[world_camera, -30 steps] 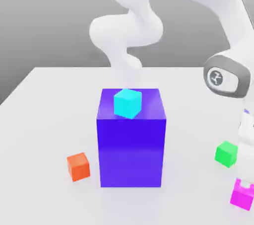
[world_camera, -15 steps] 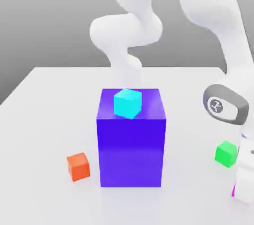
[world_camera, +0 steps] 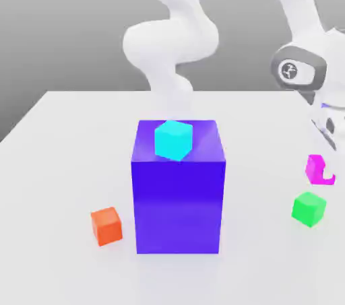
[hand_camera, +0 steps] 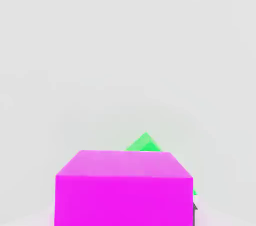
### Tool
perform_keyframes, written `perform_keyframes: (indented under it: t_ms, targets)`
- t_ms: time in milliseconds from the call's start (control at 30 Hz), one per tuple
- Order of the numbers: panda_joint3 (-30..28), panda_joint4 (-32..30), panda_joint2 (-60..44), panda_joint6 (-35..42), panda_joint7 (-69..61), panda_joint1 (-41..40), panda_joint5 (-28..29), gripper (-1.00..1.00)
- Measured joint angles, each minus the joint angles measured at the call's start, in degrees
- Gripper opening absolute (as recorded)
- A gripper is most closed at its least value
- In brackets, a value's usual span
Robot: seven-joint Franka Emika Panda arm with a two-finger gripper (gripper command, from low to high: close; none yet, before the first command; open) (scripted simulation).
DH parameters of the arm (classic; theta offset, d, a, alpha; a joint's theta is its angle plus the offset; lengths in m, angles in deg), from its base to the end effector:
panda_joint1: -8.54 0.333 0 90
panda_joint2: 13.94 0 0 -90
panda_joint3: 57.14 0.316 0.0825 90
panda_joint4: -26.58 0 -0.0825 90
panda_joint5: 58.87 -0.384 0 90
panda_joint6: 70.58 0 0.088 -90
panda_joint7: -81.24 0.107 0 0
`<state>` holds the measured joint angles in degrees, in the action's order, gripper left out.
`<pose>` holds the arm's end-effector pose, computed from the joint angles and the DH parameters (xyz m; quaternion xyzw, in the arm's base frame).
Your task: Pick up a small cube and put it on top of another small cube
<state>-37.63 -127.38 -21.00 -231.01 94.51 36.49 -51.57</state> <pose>0.2701 0.3101 0.1954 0.9369 0.3497 0.0000 0.0008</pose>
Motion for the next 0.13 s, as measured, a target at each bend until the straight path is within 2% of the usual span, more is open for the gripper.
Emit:
perform_keyframes:
  t_ms: [33,133]
  targets:
    - [-1.4,0.1,-2.0,-1.7,1.5,0.9,2.1,1.0]
    - [-1.4,0.1,-2.0,-1.7,1.5,0.9,2.1,1.0]
